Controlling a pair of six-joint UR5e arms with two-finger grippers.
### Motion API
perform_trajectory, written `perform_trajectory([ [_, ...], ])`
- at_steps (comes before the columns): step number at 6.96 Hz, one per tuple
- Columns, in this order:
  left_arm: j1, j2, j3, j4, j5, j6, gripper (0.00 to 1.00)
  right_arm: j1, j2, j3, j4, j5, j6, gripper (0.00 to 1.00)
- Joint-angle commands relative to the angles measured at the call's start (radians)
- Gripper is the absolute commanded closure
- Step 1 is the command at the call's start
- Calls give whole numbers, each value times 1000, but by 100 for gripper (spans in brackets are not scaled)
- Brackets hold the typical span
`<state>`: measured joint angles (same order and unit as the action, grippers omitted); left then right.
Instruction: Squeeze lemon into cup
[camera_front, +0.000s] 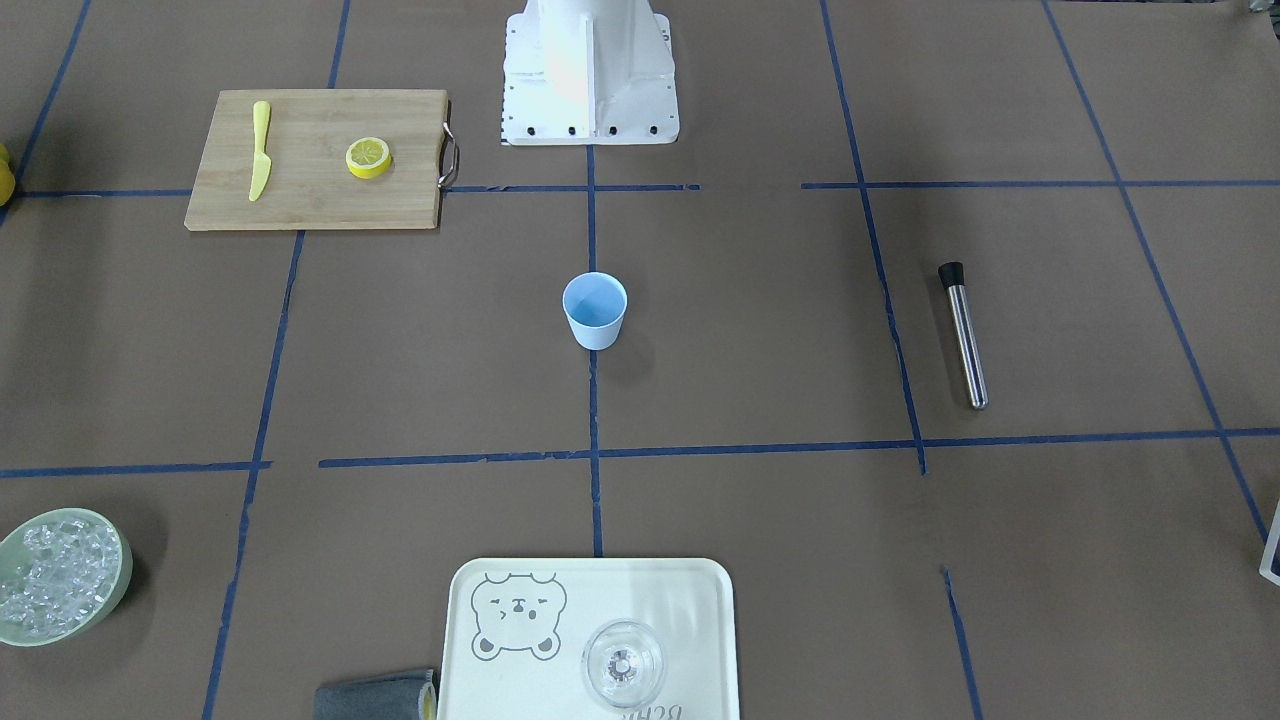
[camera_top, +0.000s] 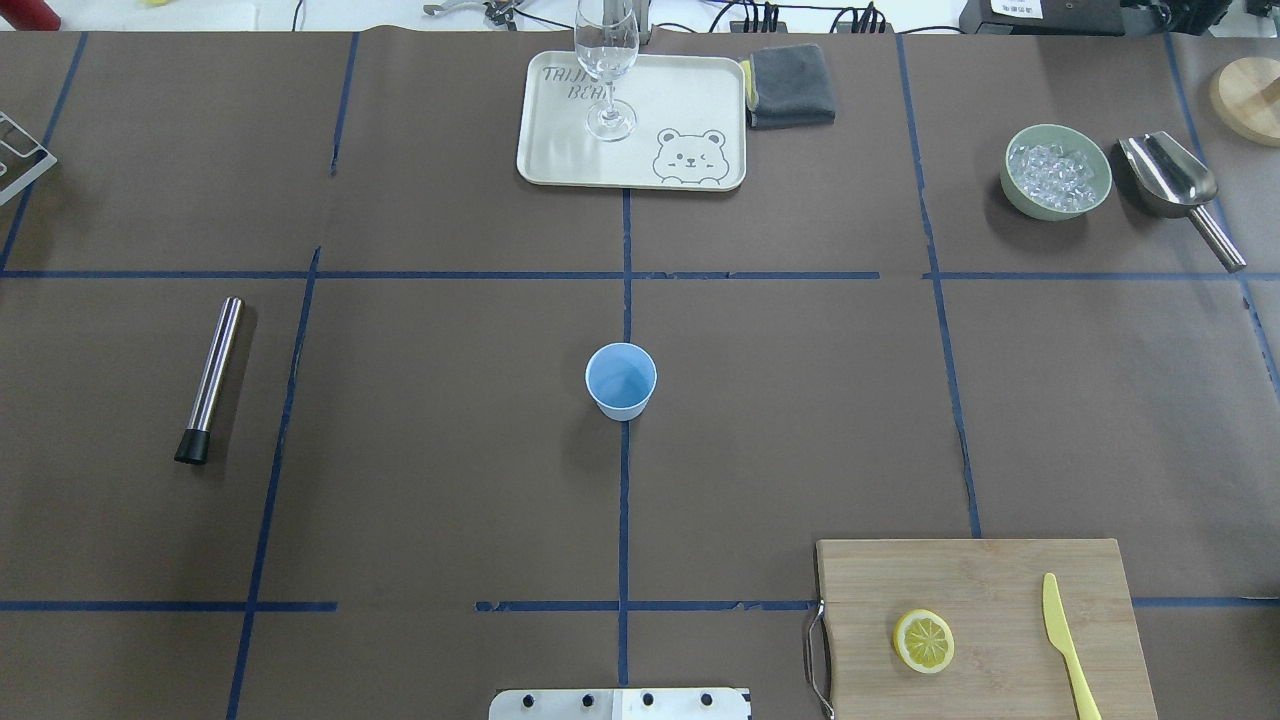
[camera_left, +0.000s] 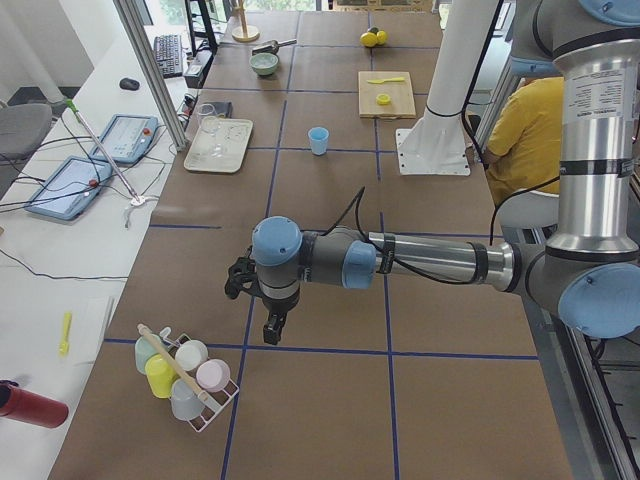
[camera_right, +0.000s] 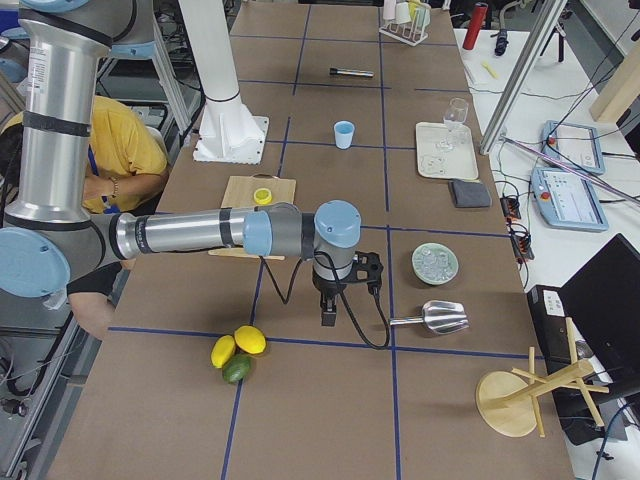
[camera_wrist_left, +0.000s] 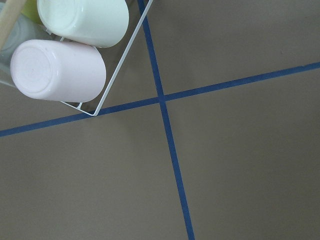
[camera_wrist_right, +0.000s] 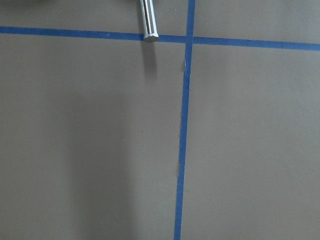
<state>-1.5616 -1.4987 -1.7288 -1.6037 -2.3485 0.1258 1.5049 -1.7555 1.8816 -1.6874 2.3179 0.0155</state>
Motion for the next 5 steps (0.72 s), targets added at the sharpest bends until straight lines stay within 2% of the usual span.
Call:
perform_trajectory([
  [1,0,0,-23,1,0,3,0,0,-10,4,0,0,0,0],
  [5,0,3,-15,7,3,2,0,0,-10,33,0,0,3,0],
])
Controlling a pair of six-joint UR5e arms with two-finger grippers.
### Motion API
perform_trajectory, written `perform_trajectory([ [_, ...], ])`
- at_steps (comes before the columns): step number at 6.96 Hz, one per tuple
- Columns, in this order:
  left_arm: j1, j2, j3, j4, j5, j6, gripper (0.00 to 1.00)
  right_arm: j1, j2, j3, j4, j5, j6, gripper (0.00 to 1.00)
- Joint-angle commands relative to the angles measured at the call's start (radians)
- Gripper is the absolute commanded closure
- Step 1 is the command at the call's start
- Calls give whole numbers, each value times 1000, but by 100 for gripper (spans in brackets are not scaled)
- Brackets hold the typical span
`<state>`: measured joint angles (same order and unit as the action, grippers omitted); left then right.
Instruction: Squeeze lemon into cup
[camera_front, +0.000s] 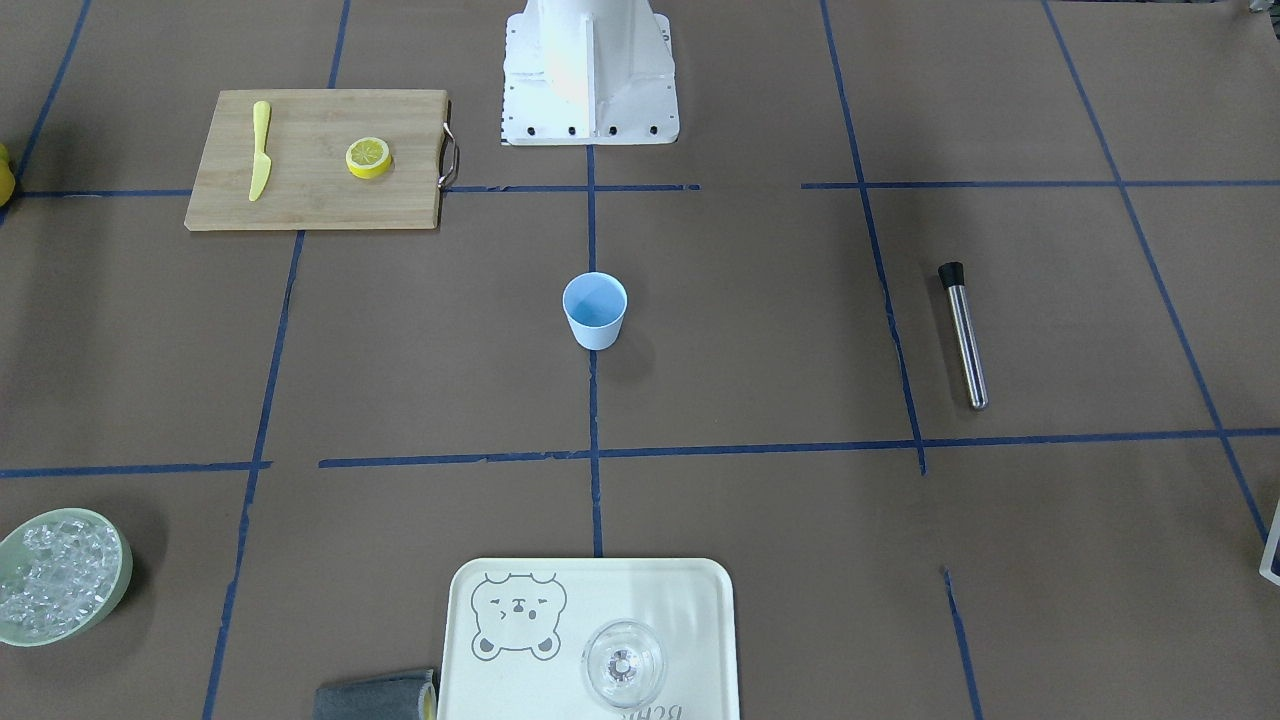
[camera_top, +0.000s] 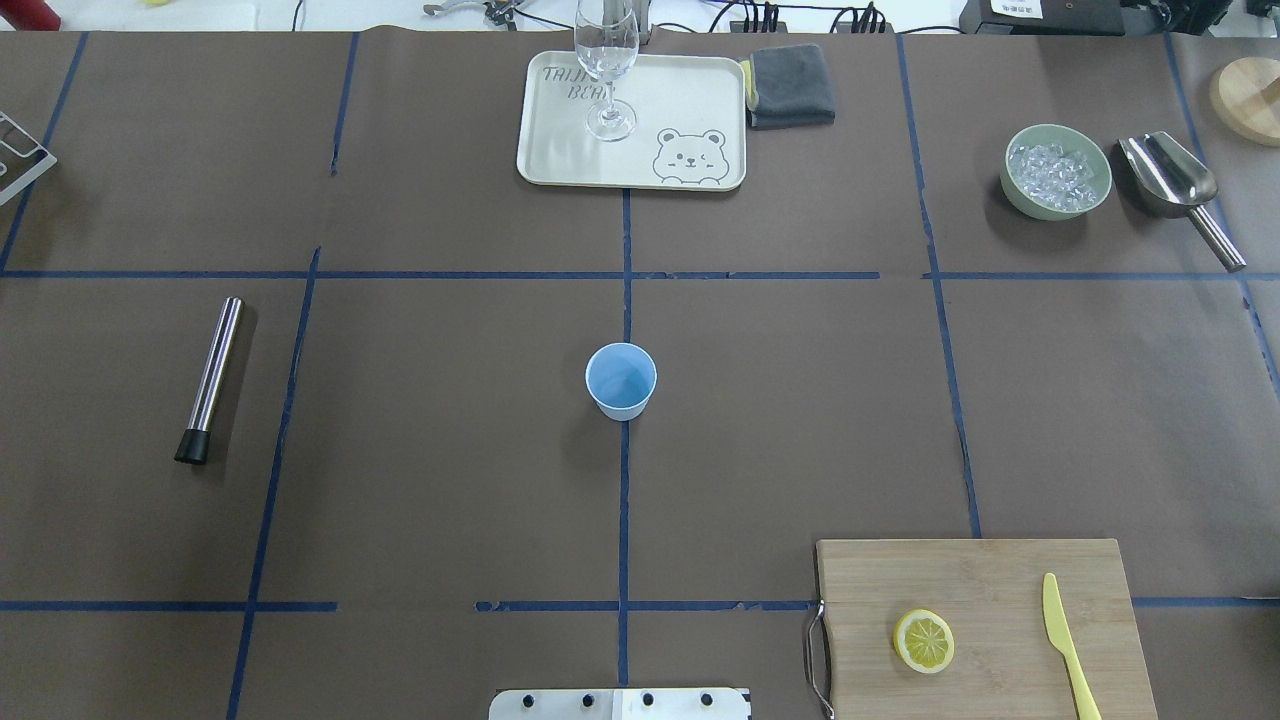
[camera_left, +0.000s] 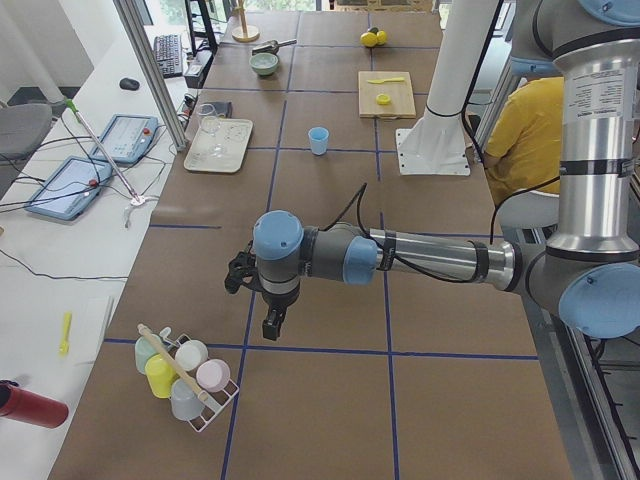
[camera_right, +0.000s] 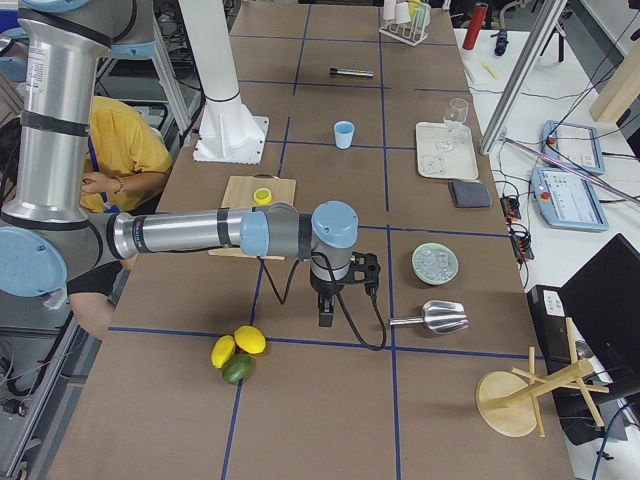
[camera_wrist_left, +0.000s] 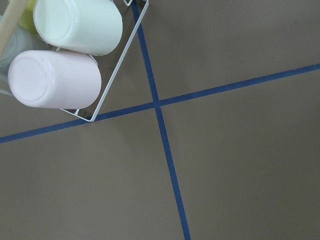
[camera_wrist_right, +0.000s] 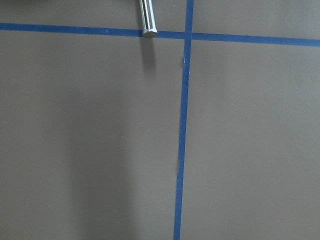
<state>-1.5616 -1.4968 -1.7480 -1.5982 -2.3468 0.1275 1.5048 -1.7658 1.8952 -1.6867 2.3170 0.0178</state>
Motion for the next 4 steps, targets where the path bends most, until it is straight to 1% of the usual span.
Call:
perform_trajectory([
  [1,-2,25,-14,-2,0,1,0,0,2,27,1,-4,2,0],
  [3,0,32,-25,-2,-2,3,0,0,16,68,1,1,5,0],
  [4,0,33,-25,-3,-2,3,0,-11,34,111,2,2,10,0],
])
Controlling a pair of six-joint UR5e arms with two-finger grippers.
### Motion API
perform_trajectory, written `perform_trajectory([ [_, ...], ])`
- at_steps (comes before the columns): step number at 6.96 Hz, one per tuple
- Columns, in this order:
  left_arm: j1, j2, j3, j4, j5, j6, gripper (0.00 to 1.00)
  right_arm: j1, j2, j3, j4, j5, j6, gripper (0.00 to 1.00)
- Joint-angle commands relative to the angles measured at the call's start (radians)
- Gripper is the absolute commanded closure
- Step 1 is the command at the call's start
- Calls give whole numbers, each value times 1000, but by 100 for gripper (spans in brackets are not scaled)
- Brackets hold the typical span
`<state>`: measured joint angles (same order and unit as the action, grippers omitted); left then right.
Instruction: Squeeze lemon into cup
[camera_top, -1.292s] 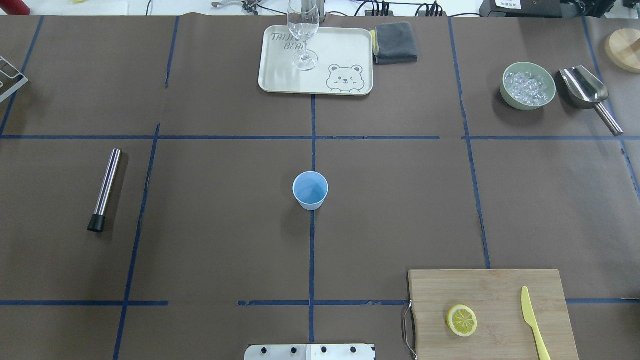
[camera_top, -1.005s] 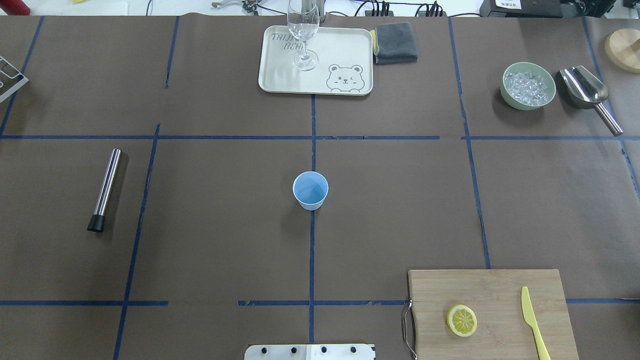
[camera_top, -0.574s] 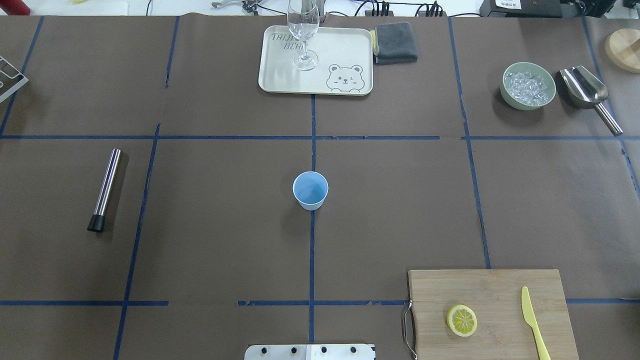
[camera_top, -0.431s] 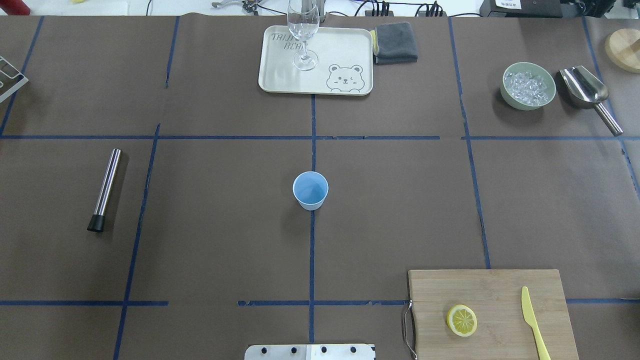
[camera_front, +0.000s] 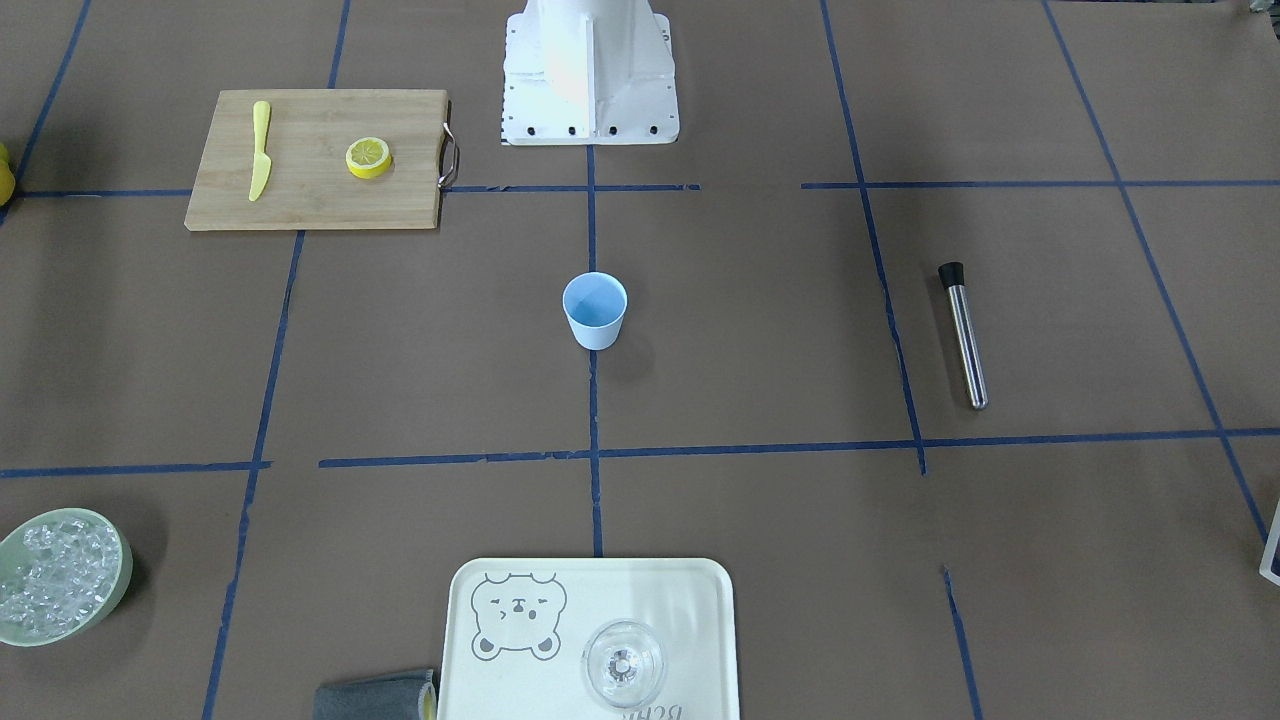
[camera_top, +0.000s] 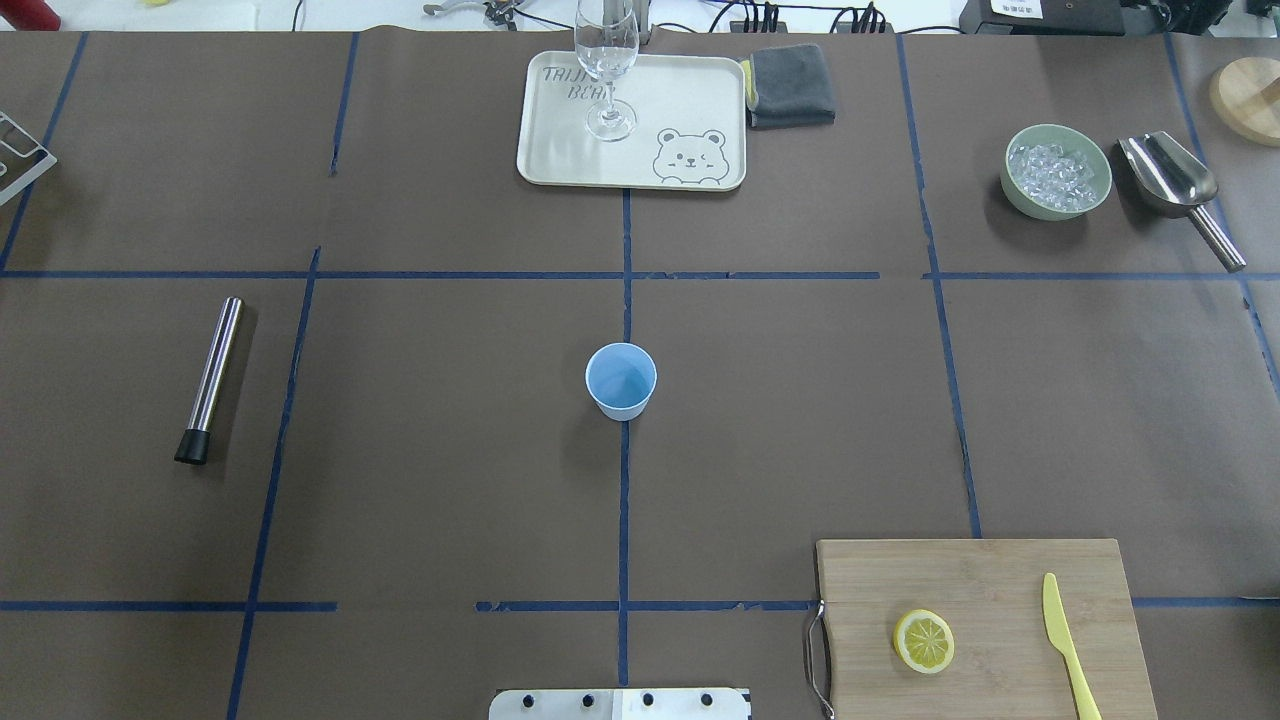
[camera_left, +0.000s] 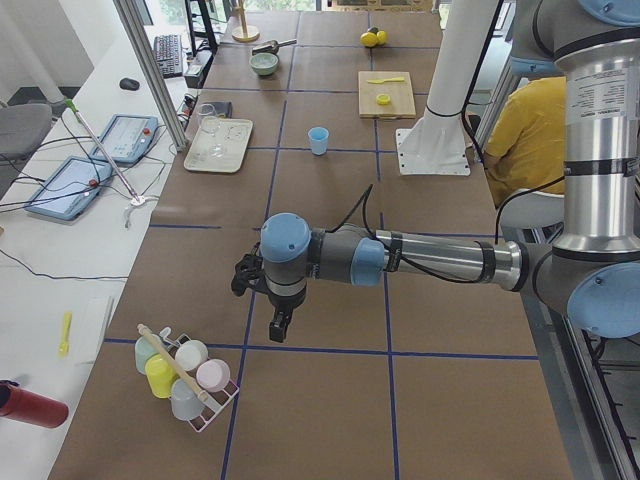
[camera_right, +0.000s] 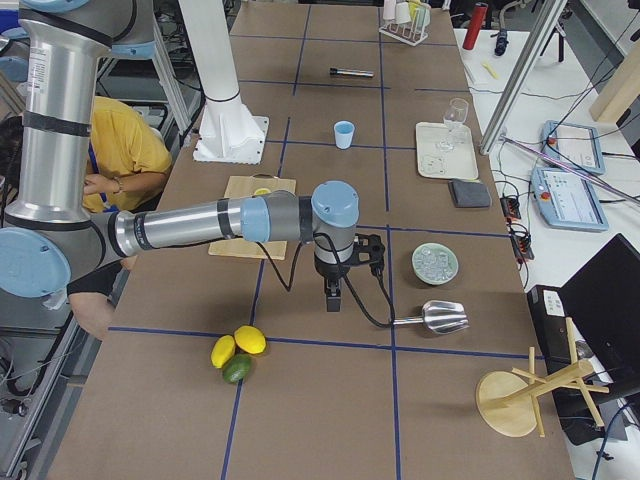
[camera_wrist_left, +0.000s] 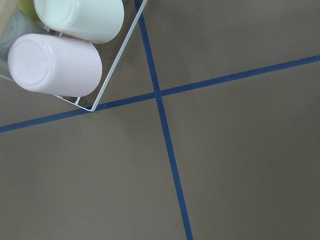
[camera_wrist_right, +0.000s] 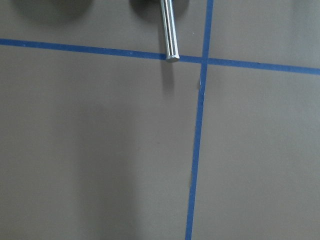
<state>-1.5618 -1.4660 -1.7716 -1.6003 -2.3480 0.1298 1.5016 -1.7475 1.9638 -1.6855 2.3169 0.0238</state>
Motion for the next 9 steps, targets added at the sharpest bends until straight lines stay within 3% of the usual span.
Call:
perform_trajectory([
  [1,0,3,-2,-6,-1,1,0,-8,43,40,0,7,2,0],
  [3,0,1,-3,-9,-1,1,0,-18,31,34,53,15,-18,0],
  [4,0,1,-5,-10,-1,1,0,-73,19,65,179,13,17,0],
  [7,0,0,-9,-24,-1,-1,0,-352,46,148,324,-52,517,0],
  [9,0,0,-5,-41,-1,-1,0,-682,45,231,340,-326,780,0],
])
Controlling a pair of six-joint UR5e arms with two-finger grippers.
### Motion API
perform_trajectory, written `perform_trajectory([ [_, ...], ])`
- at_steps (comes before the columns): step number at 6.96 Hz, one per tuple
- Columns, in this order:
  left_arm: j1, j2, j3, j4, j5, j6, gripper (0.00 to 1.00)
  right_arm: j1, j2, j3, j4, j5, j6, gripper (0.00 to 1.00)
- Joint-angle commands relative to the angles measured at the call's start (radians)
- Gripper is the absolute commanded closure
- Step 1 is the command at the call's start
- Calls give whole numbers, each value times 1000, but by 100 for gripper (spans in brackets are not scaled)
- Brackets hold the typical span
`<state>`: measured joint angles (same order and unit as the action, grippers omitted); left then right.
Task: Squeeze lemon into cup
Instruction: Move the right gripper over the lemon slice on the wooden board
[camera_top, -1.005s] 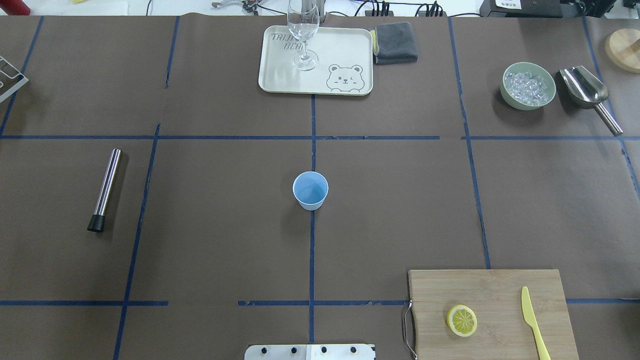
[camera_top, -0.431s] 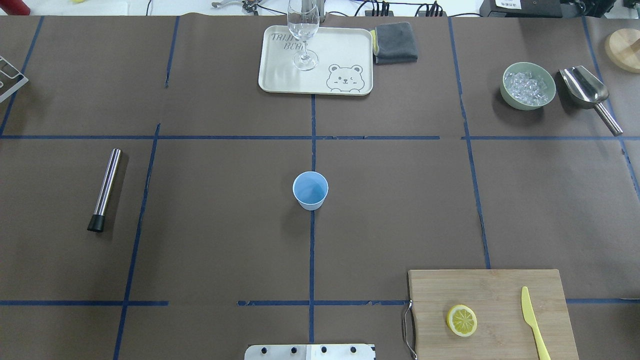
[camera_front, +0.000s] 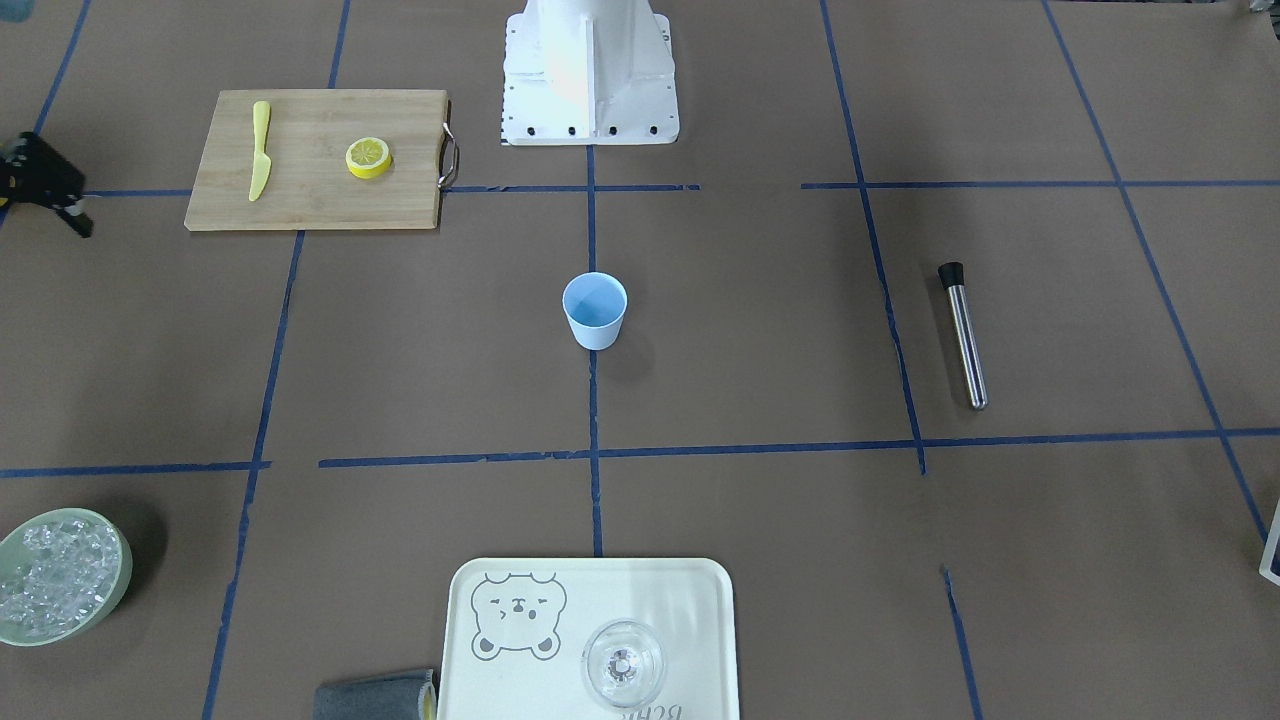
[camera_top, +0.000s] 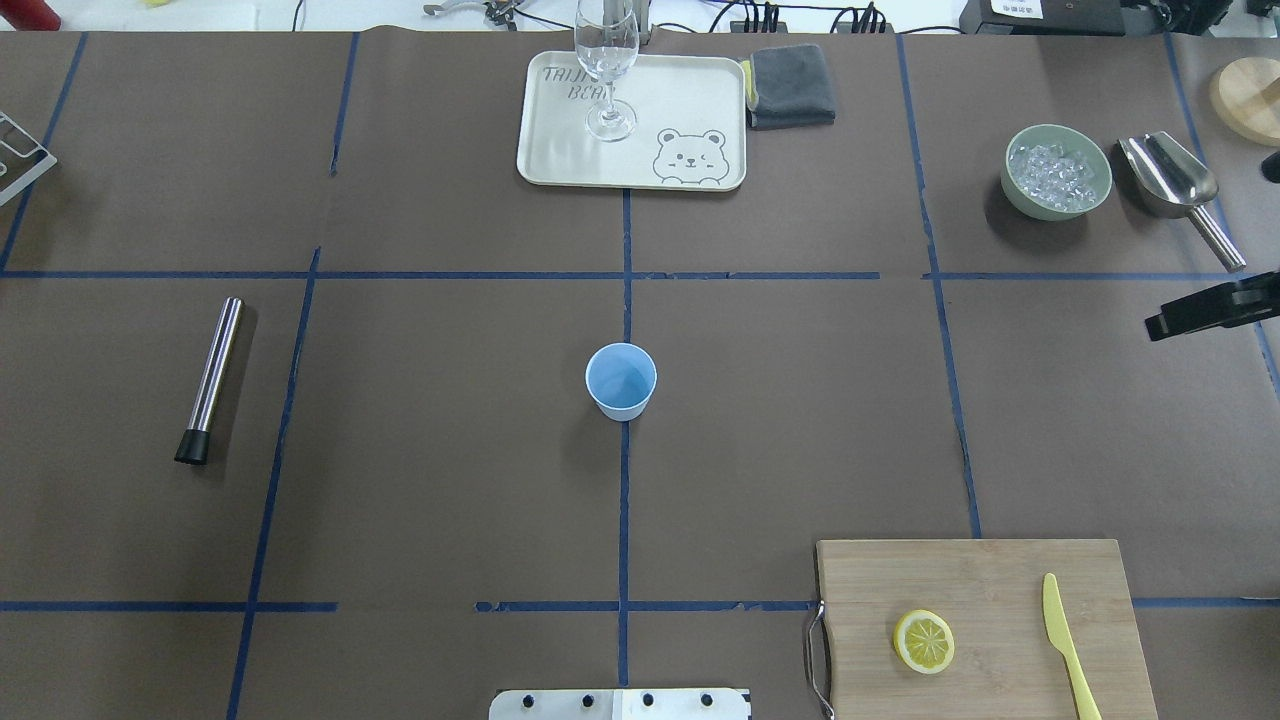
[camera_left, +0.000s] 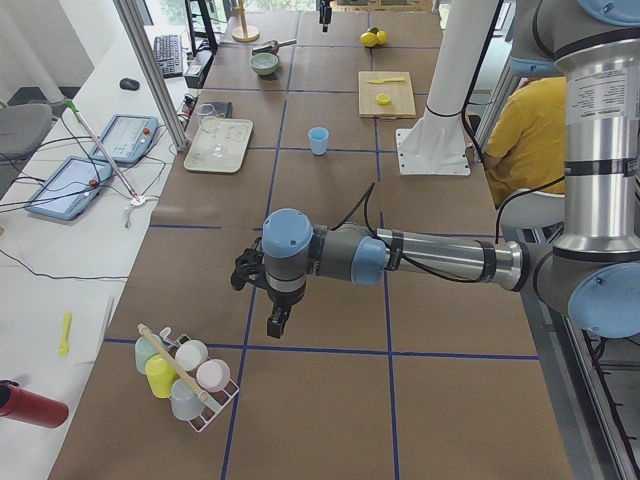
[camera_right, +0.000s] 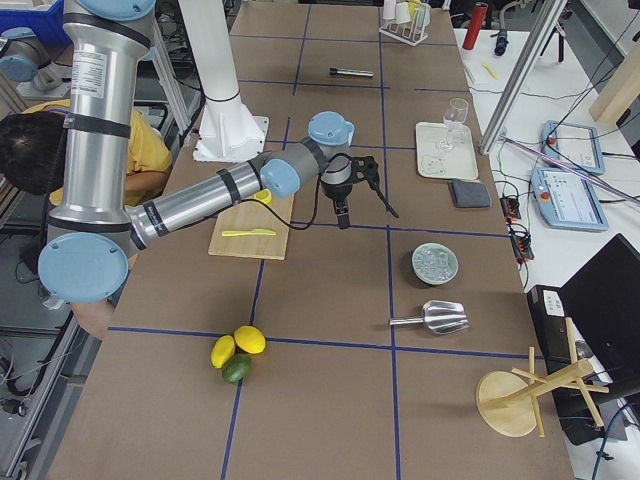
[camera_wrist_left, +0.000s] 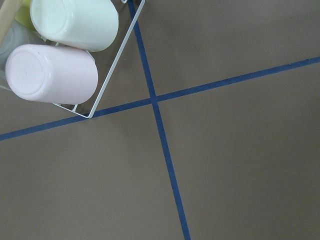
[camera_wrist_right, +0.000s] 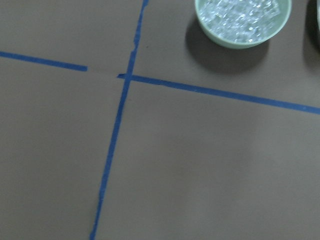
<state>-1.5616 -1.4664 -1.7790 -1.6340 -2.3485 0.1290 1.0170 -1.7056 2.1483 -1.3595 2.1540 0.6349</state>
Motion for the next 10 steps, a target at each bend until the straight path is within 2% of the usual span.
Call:
perform_trajectory([
  [1,0,0,1,-7,0,0,0,-345,6,89,14,-268,351,0],
  [3,0,0,0,-9,0,0,0,-597,6,128,13,-441,600,0],
  [4,0,0,0,-9,0,0,0,-715,12,127,14,-564,687,0],
  [6,0,0,-2,-7,0,0,0,-870,15,121,17,-684,800,0],
  [10,0,0,-10,-6,0,0,0,-956,14,73,23,-723,852,0],
])
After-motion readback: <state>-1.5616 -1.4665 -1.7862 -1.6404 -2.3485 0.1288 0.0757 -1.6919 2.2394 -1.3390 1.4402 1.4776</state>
